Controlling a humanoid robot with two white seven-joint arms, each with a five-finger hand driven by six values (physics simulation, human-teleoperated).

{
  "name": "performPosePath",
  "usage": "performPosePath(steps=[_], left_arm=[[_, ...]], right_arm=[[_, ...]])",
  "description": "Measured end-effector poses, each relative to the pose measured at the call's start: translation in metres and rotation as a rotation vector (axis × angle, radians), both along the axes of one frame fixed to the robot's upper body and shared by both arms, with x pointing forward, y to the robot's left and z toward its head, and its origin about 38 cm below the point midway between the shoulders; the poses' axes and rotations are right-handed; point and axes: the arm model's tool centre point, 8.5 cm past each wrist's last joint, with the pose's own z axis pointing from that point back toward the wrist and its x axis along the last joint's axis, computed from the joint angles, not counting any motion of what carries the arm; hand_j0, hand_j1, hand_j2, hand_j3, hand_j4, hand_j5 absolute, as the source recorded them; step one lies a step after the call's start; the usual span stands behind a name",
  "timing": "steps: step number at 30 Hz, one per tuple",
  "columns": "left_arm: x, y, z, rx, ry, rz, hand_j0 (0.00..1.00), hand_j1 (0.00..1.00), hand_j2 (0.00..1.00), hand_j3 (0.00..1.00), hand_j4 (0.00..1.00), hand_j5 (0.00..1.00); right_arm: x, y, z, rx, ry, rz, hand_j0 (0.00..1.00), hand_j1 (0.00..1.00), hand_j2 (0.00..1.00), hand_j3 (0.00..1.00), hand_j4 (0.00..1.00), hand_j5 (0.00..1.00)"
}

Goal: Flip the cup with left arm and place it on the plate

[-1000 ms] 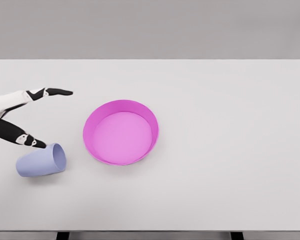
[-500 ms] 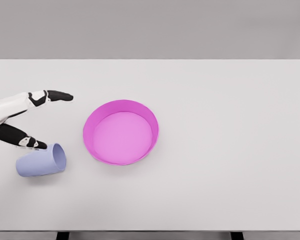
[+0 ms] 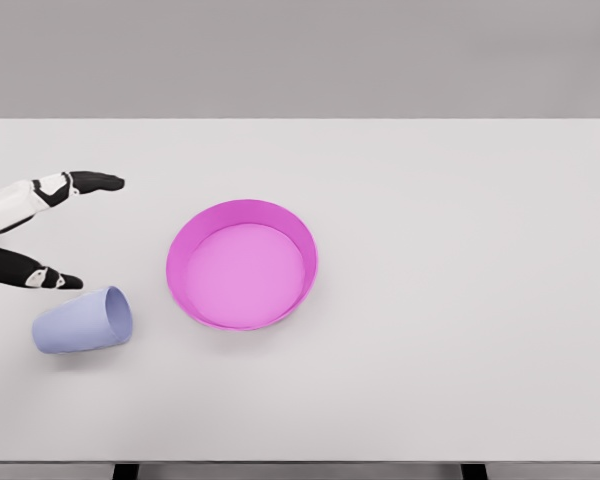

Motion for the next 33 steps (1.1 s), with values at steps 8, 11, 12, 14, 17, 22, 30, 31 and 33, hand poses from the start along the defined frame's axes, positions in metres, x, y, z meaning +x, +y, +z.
performPosePath(steps=[8,11,12,14,17,22,30,31,33], left_arm=[[-0.006,0.005,-0.009,-0.025,-0.008,0.039,1.00,1.00,1.00,1.00,1.00,1.00],[-0.008,0.003,-0.019,-0.021,0.004,0.039,1.00,1.00,1.00,1.00,1.00,1.00],[-0.010,0.002,-0.023,-0.019,0.015,0.038,1.00,1.00,1.00,1.00,1.00,1.00],[-0.013,0.002,-0.029,-0.017,0.029,0.036,1.00,1.00,1.00,1.00,1.00,1.00],[-0.017,0.002,-0.037,-0.005,0.058,0.030,1.00,1.00,1.00,1.00,1.00,1.00],[-0.025,0.002,-0.049,0.038,0.116,-0.002,1.00,1.00,1.00,1.00,1.00,1.00],[-0.032,0.003,-0.059,0.046,0.155,-0.006,1.00,1.00,1.00,1.00,1.00,1.00],[-0.033,0.003,-0.060,0.046,0.160,-0.006,1.00,1.00,1.00,1.00,1.00,1.00],[-0.034,0.003,-0.062,0.044,0.167,-0.004,1.00,1.00,1.00,1.00,1.00,1.00]], right_arm=[[0.000,0.000,0.000,0.000,0.000,0.000,1.00,1.00,1.00,1.00,1.00,1.00],[0.000,0.000,0.000,0.000,0.000,0.000,1.00,1.00,1.00,1.00,1.00,1.00],[0.000,0.000,0.000,0.000,0.000,0.000,1.00,1.00,1.00,1.00,1.00,1.00],[0.000,0.000,0.000,0.000,0.000,0.000,1.00,1.00,1.00,1.00,1.00,1.00],[0.000,0.000,0.000,0.000,0.000,0.000,1.00,1.00,1.00,1.00,1.00,1.00],[0.000,0.000,0.000,0.000,0.000,0.000,1.00,1.00,1.00,1.00,1.00,1.00],[0.000,0.000,0.000,0.000,0.000,0.000,1.00,1.00,1.00,1.00,1.00,1.00],[0.000,0.000,0.000,0.000,0.000,0.000,1.00,1.00,1.00,1.00,1.00,1.00],[0.000,0.000,0.000,0.000,0.000,0.000,1.00,1.00,1.00,1.00,1.00,1.00]])
